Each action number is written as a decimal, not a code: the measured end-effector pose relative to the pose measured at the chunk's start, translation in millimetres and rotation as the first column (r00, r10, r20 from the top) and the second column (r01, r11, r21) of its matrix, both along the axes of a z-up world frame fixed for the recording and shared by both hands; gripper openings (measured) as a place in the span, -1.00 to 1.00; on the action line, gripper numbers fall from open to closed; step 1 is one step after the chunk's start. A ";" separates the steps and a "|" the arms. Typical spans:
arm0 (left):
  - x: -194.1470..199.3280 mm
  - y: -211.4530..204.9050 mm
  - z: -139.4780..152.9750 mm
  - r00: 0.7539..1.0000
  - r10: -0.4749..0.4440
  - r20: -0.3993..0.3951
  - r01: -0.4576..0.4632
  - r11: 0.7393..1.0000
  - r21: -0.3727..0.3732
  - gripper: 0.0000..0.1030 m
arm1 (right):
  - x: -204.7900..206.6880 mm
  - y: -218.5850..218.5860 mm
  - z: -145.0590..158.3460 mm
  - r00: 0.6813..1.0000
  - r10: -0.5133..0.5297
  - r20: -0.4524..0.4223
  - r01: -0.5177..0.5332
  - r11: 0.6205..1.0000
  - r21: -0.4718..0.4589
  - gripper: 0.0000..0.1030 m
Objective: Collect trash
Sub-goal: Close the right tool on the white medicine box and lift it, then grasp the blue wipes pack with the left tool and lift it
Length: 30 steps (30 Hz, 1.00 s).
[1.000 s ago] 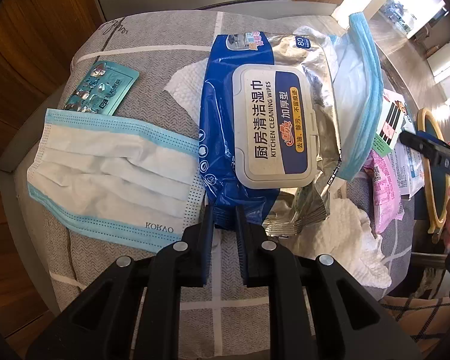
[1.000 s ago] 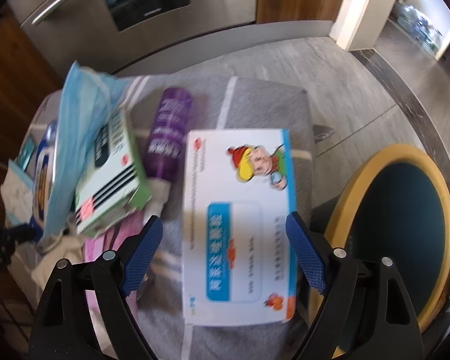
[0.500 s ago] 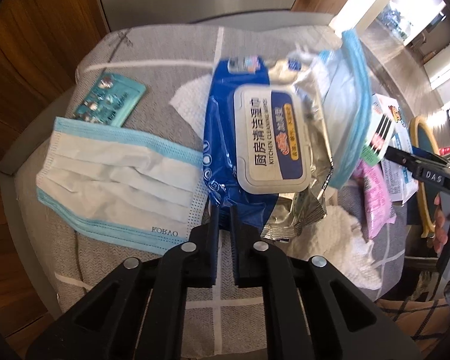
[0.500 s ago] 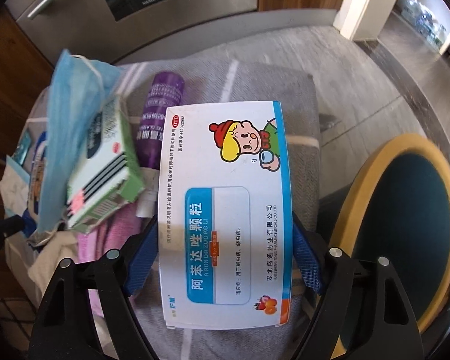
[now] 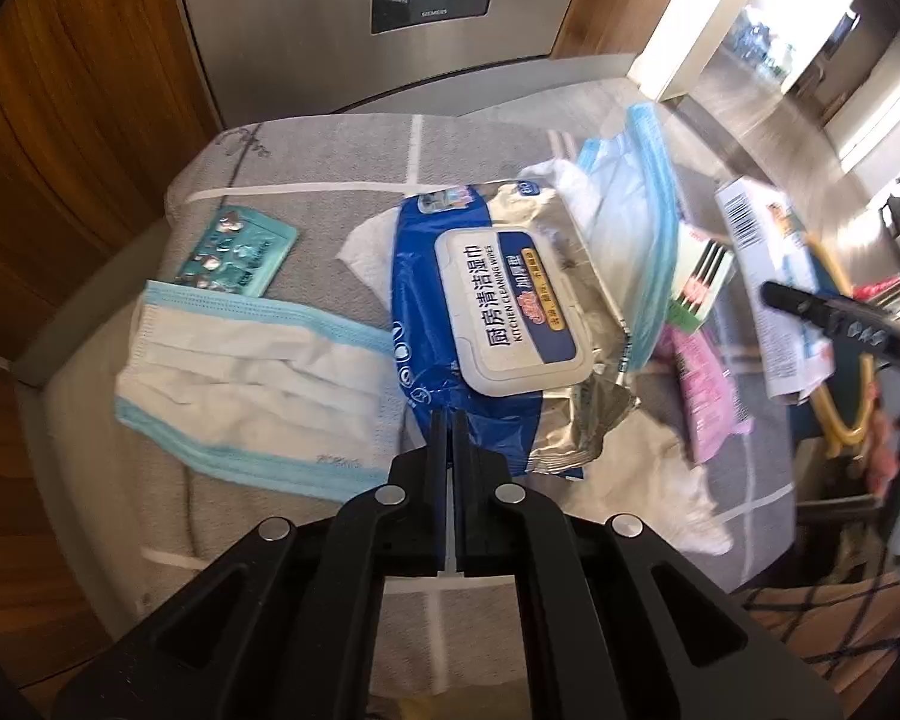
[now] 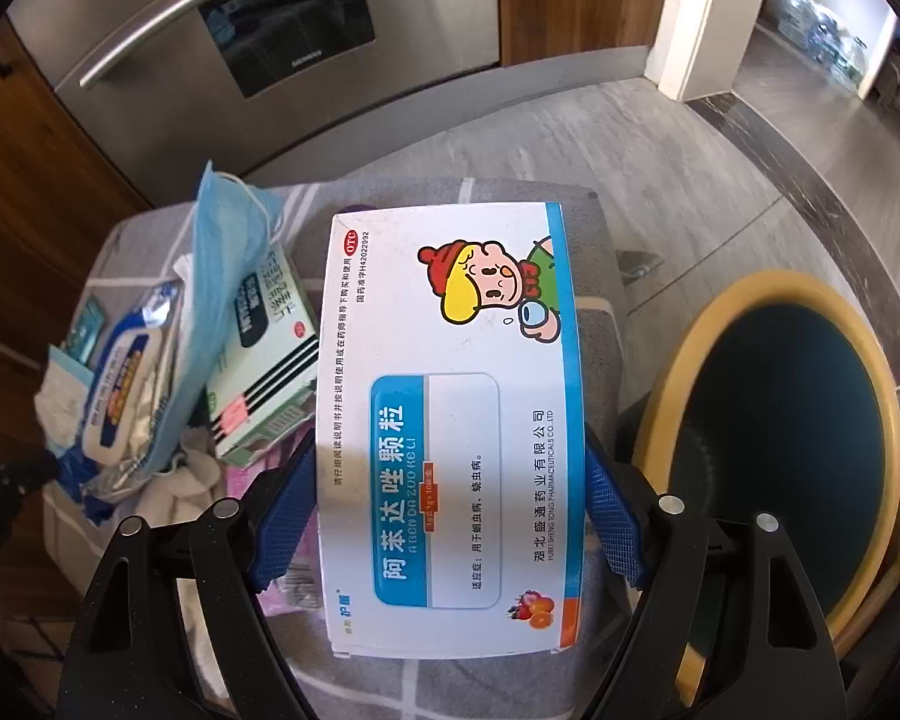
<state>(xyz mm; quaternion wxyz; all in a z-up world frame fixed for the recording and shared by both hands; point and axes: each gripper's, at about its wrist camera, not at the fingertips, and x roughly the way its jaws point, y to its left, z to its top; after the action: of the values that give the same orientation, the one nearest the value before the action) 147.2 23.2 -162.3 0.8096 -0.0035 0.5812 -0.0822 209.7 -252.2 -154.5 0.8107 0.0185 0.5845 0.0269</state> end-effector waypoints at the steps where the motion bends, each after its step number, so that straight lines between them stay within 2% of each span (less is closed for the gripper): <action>1: -0.9 2.2 -3.3 1.000 -0.001 -0.030 0.000 1.000 -0.011 -0.97 | -1.6 -0.2 1.9 1.000 0.000 0.003 0.000 1.000 0.003 0.57; 2: -1.5 4.7 -10.3 0.997 -0.001 -0.081 -0.003 0.999 -0.045 -0.97 | -2.9 0.6 3.5 1.000 0.000 0.004 0.000 1.000 0.006 0.57; 3: -2.0 7.0 -13.7 0.995 0.005 -0.096 -0.010 0.999 -0.047 -0.97 | -4.2 1.4 4.3 1.000 0.001 0.004 -0.001 1.000 0.005 0.57; 6: 0.7 5.0 -8.6 0.998 -0.009 -0.059 0.009 1.000 0.000 -0.93 | -5.9 2.6 5.3 1.000 -0.001 0.003 0.001 1.000 0.010 0.57; 10: 7.5 2.6 -3.3 0.999 -0.017 -0.033 0.016 1.000 -0.019 -0.56 | -3.0 3.5 5.7 1.000 0.005 0.011 -0.005 1.000 0.005 0.57; 12: 16.1 0.1 -8.2 0.999 -0.026 -0.034 0.025 0.999 -0.025 -0.51 | -2.7 2.6 4.9 1.000 0.012 0.009 -0.012 1.000 0.008 0.57; 14: 20.1 -7.3 -8.4 0.999 -0.040 -0.034 0.038 0.998 -0.046 -0.51 | -3.7 2.0 3.2 1.000 0.014 0.007 -0.014 1.000 0.008 0.57; 17: 16.2 -31.3 -2.8 0.991 -0.133 -0.002 0.132 0.990 -0.054 -0.51 | -1.9 1.3 1.5 1.000 0.019 0.005 -0.019 1.000 0.007 0.57; 19: 8.4 -52.8 -1.6 0.976 -0.218 0.011 0.218 0.975 -0.031 -0.51 | -1.1 0.3 0.6 1.000 0.019 0.003 -0.019 1.000 0.011 0.57; 21: 1.9 -67.9 -6.6 0.962 -0.274 -0.014 0.273 0.961 -0.034 -0.51 | 0.3 -0.9 -0.4 1.000 0.020 0.002 -0.020 1.000 0.007 0.57; 23: -2.8 -74.8 -11.9 0.954 -0.299 -0.025 0.299 0.954 -0.003 -0.51 | 0.7 -0.1 -1.7 1.000 0.024 0.001 -0.024 1.000 0.000 0.57; 24: -3.9 -78.8 -18.5 0.950 -0.311 -0.038 0.312 0.948 0.055 -0.51 | 0.7 0.1 -2.9 1.000 0.025 0.000 -0.025 1.000 0.000 0.57; 26: -4.1 -80.6 -27.6 0.948 -0.314 -0.059 0.318 0.943 0.096 -0.55 | 1.2 1.3 -3.9 0.999 0.032 -0.001 -0.032 0.999 0.001 0.57; 28: -3.3 -81.1 -33.9 0.945 -0.315 -0.081 0.323 0.941 0.099 -0.90 | 2.0 2.5 -3.5 0.999 0.038 0.003 -0.038 0.999 -0.001 0.57; 30: -4.6 -83.2 -32.1 0.945 -0.322 -0.061 0.327 0.939 0.103 -0.92 | 1.3 3.1 -1.9 0.999 0.039 0.007 -0.039 0.999 0.006 0.57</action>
<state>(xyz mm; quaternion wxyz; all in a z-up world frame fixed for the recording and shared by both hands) 142.6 -60.1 -194.4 0.7712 0.1359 0.5949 -0.1816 211.0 -249.1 -156.5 0.8119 0.0096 0.5820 0.0447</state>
